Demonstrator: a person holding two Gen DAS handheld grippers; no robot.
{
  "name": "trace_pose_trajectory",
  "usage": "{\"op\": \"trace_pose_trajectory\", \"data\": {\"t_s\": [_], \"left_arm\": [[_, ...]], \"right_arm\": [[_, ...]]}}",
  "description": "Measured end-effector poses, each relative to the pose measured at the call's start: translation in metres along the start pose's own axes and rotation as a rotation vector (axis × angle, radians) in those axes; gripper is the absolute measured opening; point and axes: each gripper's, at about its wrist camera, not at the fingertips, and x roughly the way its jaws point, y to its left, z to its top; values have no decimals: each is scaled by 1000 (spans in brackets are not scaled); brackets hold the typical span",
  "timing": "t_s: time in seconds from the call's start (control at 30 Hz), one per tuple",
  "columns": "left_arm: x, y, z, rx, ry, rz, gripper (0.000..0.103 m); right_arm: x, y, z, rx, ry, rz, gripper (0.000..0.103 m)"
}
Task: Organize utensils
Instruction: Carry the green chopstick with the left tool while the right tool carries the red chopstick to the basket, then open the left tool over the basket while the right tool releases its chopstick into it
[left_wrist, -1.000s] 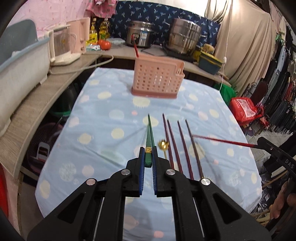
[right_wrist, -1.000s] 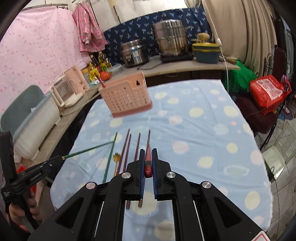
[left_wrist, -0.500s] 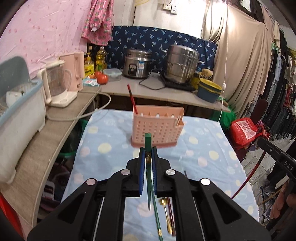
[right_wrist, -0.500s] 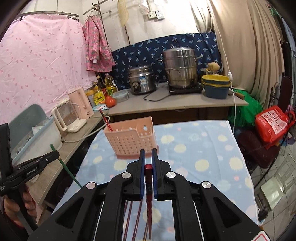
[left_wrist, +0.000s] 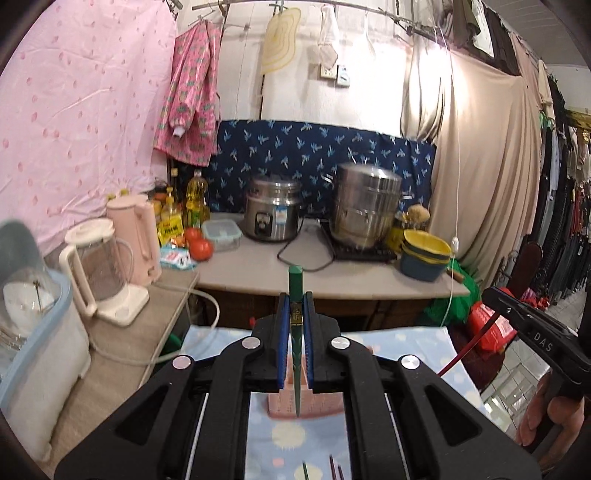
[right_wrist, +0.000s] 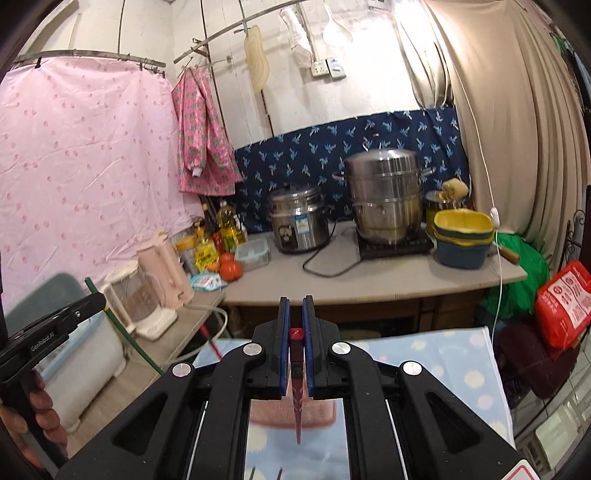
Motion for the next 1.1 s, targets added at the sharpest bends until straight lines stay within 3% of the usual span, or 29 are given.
{"op": "trace_pose_trajectory", "data": {"t_s": [0.27, 0.73, 0.77, 0.8, 0.83, 0.87, 0.9, 1.1], "left_arm": [[54, 2, 25, 0, -7, 11, 7], [122, 16, -28, -18, 152, 14, 7], [124, 17, -30, -22, 158, 13, 11], [125, 18, -32, -26, 163, 24, 17], [126, 19, -35, -33, 167, 38, 39], [124, 21, -37, -41, 161, 47, 52], [123, 22, -39, -49, 153, 57, 53], [114, 30, -47, -72, 170, 64, 53]], "right_arm": [[61, 4, 28, 1, -19, -4, 7], [143, -2, -28, 3, 143, -19, 7], [144, -2, -31, 6, 151, -26, 8], [144, -3, -33, 10, 152, -38, 15], [142, -4, -35, 13, 155, -49, 28], [138, -2, -36, 13, 148, -51, 34], [134, -2, -36, 9, 136, -56, 38], [113, 2, -40, -9, 121, -61, 41]]}}
